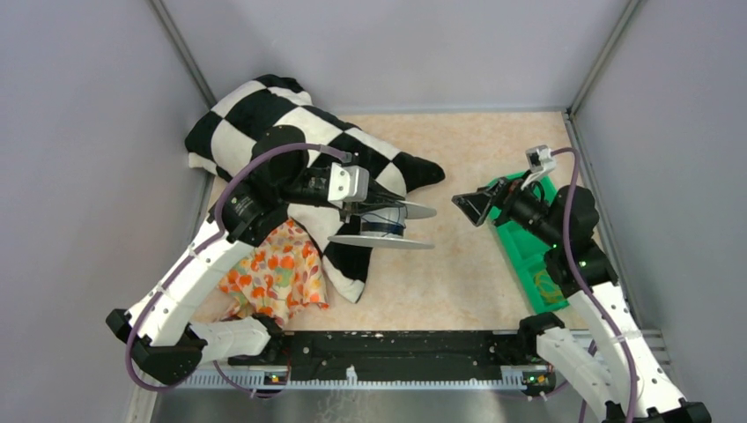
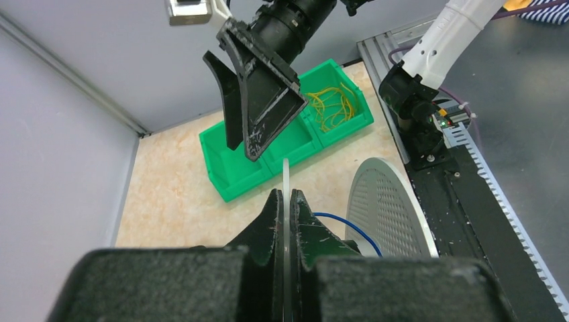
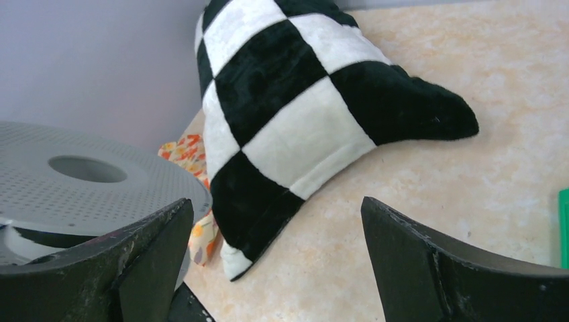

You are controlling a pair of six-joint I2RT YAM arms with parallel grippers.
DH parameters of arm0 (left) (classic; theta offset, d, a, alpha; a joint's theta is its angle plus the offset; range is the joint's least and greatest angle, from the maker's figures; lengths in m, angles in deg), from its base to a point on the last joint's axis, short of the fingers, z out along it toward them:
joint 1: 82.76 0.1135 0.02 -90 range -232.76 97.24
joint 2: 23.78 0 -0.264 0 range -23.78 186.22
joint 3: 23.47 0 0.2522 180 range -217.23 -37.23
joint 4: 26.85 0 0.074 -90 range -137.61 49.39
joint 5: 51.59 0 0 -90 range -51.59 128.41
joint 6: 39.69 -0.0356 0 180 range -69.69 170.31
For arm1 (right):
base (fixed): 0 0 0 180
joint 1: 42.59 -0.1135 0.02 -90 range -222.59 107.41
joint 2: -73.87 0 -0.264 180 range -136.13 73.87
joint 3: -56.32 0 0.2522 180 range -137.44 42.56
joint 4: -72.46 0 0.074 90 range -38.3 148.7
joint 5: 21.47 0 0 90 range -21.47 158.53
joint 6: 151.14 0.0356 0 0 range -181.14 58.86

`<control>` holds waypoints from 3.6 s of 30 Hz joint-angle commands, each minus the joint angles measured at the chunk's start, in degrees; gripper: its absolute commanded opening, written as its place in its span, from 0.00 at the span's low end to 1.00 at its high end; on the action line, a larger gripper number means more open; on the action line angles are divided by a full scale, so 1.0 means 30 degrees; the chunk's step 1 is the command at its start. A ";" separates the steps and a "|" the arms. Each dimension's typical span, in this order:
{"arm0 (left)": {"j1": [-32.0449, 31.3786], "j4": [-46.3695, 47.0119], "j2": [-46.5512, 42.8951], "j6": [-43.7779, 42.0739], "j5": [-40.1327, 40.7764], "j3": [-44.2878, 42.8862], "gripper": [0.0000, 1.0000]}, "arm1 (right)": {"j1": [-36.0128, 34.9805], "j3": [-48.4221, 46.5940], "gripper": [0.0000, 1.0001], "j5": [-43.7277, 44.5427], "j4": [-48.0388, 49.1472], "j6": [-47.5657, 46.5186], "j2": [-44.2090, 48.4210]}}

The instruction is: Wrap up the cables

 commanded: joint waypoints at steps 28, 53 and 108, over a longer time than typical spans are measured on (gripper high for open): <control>0.0135 0.3633 -0.0288 0.1448 0.3880 0.0950 0.00 | -0.9966 -0.3209 0.66 0.1329 0.6271 0.4438 -0.4137; 0.0880 0.3581 -0.0743 0.1157 0.4035 0.1502 0.00 | -1.0126 -0.3192 0.00 0.6076 0.0755 0.2288 -0.2025; 1.0332 1.8896 0.3586 3.1142 0.4101 0.5089 0.00 | -0.8521 0.2556 0.00 0.5562 0.4208 0.4356 -0.2020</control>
